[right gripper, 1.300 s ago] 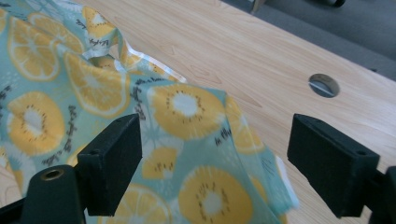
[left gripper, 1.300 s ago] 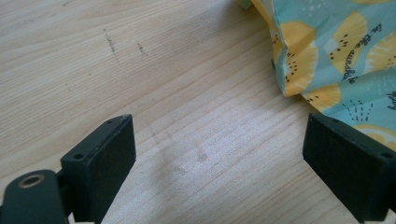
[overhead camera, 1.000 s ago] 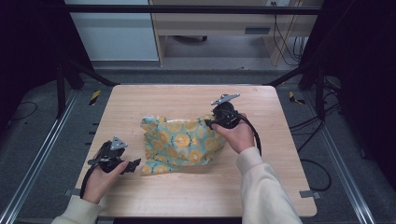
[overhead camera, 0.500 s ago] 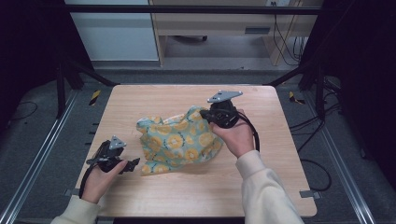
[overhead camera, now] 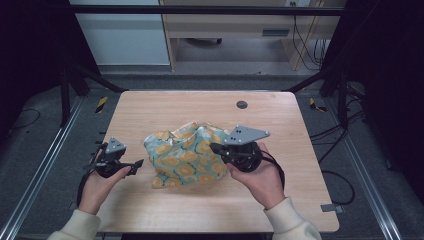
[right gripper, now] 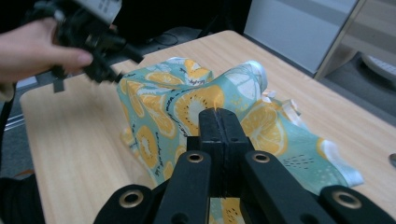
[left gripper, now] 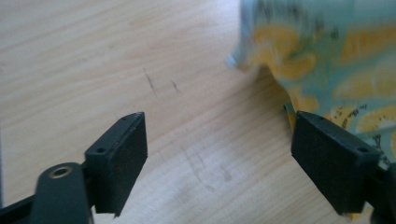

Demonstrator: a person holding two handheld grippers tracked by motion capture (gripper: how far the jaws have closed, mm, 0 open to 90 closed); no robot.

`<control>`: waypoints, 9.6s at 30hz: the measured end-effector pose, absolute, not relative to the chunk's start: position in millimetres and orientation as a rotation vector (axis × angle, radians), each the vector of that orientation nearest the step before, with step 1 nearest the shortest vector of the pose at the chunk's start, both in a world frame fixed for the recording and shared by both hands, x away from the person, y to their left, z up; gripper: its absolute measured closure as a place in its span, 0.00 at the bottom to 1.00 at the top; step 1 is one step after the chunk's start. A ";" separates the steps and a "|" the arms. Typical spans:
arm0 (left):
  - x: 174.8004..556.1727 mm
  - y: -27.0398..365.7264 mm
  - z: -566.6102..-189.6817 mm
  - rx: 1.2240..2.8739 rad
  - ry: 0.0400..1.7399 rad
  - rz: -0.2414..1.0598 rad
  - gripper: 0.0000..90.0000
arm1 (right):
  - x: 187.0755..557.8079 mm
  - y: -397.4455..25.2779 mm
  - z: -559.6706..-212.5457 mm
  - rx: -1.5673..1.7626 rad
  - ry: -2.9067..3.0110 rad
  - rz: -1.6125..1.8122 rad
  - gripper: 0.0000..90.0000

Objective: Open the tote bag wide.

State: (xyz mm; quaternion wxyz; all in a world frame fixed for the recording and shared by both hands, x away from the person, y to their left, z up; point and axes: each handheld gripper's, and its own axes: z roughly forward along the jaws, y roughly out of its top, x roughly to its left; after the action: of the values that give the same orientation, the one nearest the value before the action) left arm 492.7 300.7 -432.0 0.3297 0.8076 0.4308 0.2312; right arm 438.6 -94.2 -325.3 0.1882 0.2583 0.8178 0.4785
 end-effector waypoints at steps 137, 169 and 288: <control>438.0 219.1 -399.7 2.267 0.613 0.358 1.00 | 418.7 -129.5 -400.9 0.869 2.455 1.120 1.00; 440.3 221.1 -458.0 2.394 0.674 0.248 0.98 | 411.5 -118.0 -457.6 0.895 2.611 0.984 1.00; 529.7 186.2 -428.9 2.318 0.773 0.497 0.52 | 464.1 -80.9 -440.7 0.922 2.521 0.988 0.34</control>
State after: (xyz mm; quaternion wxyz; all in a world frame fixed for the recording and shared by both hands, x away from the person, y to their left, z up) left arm 529.7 186.2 -428.9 0.3185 0.8811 0.2941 0.1888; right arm 464.1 -80.9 -440.7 0.1403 0.3192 0.8726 0.3421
